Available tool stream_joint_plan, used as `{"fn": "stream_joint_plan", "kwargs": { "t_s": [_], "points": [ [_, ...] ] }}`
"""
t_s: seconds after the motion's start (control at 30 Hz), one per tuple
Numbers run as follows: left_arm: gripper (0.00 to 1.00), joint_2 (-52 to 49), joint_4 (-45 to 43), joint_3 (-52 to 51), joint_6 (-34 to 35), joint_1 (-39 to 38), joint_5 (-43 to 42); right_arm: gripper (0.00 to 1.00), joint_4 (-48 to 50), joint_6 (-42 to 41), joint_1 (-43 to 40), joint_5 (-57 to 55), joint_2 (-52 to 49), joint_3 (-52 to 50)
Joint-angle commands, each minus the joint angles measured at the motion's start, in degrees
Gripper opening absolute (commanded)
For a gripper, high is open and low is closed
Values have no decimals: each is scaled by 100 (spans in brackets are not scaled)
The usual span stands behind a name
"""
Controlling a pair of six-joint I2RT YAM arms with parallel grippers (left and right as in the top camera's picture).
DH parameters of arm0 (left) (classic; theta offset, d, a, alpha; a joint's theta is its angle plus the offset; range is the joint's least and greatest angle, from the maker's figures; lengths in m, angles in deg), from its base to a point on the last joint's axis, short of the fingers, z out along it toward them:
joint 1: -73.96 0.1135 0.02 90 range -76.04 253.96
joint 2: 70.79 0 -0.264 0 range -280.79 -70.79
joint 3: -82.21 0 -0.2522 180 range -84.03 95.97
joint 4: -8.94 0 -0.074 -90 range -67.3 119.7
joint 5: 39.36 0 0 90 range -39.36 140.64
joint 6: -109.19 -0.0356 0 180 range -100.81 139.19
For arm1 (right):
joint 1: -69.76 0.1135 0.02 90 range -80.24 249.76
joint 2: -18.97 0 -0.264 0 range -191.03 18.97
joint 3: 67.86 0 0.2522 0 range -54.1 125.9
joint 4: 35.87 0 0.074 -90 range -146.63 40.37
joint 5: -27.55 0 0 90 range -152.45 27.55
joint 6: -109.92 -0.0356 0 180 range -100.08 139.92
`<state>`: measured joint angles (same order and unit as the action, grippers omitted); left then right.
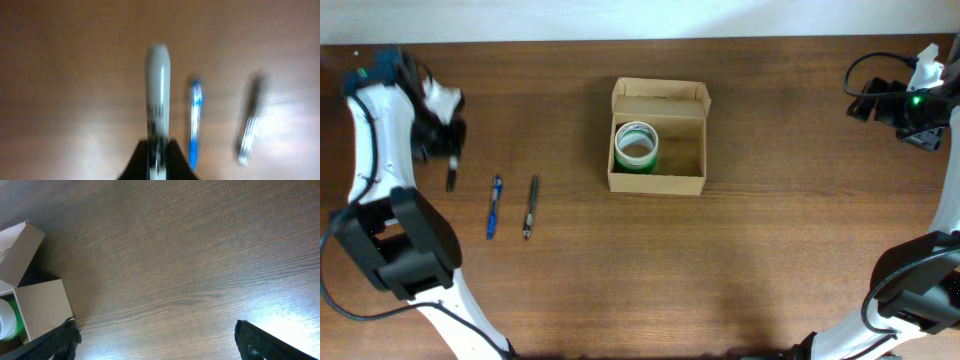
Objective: Pack container
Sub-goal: 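Carry the black marker into the box and lower it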
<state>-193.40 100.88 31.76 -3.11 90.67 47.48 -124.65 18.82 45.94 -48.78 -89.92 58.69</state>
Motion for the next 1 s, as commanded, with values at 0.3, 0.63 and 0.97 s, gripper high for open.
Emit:
{"fn": "stream_joint_plan", "kwargs": {
  "t_s": [0.3, 0.63, 0.97],
  "points": [
    [2, 39, 1239, 3932, -2433, -2524, -1187, 99, 0, -2, -22, 92, -24, 35],
    [2, -472, 1617, 3515, -3167, -4559, -164, 99, 0, -2, -22, 92, -24, 35],
    [2, -1473, 1580, 3117, -3327, -4859, -175, 99, 0, -2, -22, 92, -24, 35]
  ]
}}
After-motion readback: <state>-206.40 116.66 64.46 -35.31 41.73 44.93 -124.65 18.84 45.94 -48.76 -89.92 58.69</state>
